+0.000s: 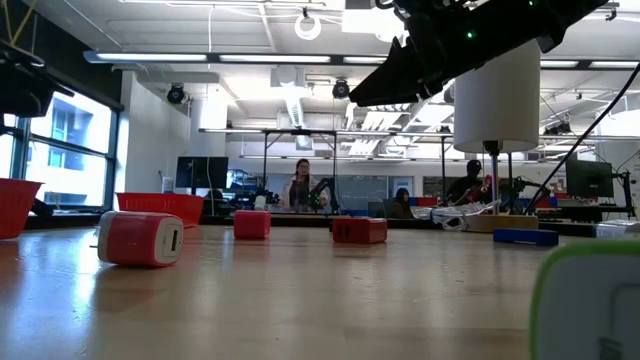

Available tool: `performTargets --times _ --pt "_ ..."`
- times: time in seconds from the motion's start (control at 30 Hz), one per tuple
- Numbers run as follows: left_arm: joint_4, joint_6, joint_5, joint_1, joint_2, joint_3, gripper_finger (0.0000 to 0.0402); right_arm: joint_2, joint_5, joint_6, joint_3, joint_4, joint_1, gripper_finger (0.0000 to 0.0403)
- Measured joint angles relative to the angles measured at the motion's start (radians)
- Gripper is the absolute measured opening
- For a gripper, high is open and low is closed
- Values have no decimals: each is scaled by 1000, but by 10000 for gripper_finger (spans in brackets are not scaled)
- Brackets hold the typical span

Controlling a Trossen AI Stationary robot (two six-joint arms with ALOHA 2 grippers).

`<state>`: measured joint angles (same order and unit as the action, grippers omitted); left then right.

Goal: Pick & Place Office items
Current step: Put the light blue digital clock into the bottom red bin, then put the white charger adapter into the top red bin

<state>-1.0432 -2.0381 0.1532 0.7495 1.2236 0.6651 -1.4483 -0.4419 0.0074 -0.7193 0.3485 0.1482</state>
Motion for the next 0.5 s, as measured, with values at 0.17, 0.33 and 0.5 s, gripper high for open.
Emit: performTargets --times 0.17,0.33,0.5 --pt "2 37 2 -30 0 0 203 0 0 0 0 0 0 215" --pt "3 87 6 -59 -14 0 203 0 0 0 0 0 0 215" --pt "5 127 6 -74 -74 1 203 0 0 0 0 0 0 215"
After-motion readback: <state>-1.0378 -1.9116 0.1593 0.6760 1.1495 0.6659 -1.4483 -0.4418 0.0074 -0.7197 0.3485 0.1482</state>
